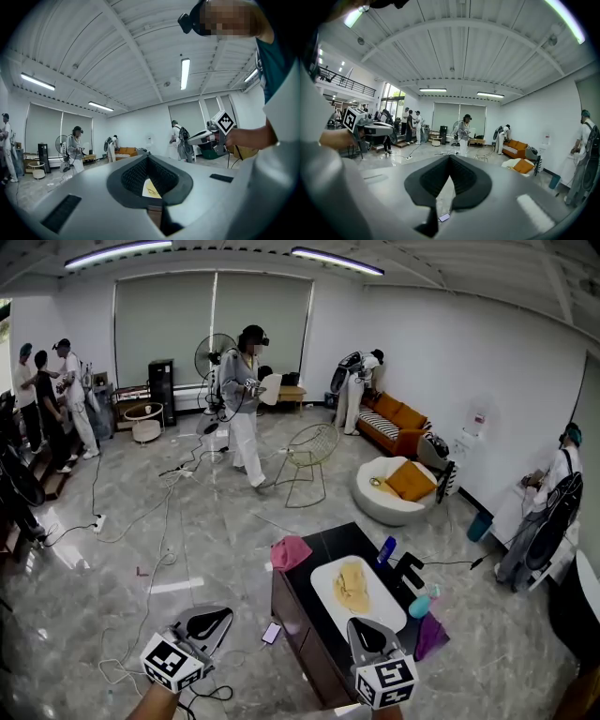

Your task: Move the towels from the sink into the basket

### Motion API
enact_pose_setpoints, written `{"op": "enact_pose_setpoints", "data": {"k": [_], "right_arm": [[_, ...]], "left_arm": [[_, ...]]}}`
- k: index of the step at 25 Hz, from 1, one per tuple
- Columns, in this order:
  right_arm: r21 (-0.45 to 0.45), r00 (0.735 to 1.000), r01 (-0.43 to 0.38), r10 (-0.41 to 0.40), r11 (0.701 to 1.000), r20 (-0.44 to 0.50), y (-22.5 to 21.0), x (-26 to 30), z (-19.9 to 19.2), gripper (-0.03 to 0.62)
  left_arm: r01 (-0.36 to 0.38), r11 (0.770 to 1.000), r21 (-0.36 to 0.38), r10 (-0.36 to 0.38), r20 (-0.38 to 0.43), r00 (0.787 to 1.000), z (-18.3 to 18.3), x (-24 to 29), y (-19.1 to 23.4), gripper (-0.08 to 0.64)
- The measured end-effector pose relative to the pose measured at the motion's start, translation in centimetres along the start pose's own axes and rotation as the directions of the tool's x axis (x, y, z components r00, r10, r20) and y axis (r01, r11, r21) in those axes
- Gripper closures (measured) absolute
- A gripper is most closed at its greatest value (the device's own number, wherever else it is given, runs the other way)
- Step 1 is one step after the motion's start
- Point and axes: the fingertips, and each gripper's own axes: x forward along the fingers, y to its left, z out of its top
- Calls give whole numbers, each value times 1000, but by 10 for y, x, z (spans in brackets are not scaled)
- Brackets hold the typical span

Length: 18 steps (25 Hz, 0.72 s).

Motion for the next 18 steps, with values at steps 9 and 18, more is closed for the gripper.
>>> {"op": "enact_pose_setpoints", "data": {"k": [9,18], "right_arm": [[23,1000,7,-7,1000,-3,-63,-8,-16,583],[46,997,61,-59,997,-46,-90,1,-39,583]], "left_arm": [[29,1000,7,-29,-14,999,4,70,-30,555],[83,997,0,-83,-11,996,1,119,-19,555]]}}
